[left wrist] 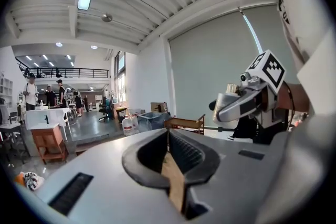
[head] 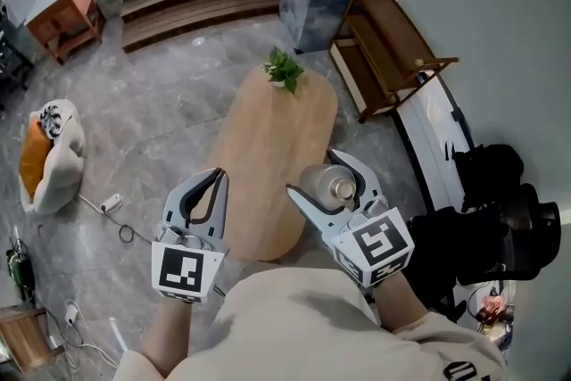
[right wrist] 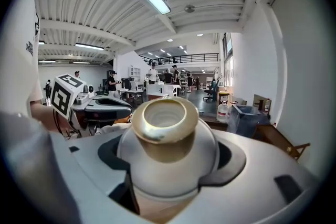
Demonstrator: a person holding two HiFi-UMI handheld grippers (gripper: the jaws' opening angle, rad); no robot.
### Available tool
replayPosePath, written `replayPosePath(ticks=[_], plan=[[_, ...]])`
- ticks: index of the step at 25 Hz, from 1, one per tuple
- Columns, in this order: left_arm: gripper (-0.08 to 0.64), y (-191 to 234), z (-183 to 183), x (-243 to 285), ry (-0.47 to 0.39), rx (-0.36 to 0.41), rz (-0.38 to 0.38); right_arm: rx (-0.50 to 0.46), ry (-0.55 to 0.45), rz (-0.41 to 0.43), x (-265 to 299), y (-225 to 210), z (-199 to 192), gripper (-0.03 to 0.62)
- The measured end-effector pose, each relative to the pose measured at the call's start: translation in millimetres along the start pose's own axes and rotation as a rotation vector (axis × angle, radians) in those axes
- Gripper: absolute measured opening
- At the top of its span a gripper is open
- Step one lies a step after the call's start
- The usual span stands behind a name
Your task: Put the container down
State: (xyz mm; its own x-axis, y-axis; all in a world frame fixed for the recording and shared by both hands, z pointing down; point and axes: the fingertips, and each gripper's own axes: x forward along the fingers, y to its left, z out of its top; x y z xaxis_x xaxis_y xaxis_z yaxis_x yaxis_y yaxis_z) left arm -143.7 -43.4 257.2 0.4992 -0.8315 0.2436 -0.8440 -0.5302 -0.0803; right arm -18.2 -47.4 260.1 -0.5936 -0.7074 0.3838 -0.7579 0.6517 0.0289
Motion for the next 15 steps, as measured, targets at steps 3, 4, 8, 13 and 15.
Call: replayPosePath(ticks=[3,4,8,13,15], plan=[[0.012,12,-5,5,0.001,-0.034,0.010,-0.011,0.009,0.012,14,1,2,0.334],[0.012,15,-7,7,0.003,-0.041,0.014,-0.013,0.015,0.017,18,0,2,0.334],[0.012,25,-9,20,0.012,-0.048,0.035,0.015,0.040,0.032,31,-7,-4,0.334],[0.012,35,-14,42,0.027,-0.073,0.070,0.015,0.045,0.056,51,-22,-7,0.334],[0.012,38,-14,50,0.023,-0.075,0.083,-0.009,0.038,0.067,60,-32,-2,0.334]])
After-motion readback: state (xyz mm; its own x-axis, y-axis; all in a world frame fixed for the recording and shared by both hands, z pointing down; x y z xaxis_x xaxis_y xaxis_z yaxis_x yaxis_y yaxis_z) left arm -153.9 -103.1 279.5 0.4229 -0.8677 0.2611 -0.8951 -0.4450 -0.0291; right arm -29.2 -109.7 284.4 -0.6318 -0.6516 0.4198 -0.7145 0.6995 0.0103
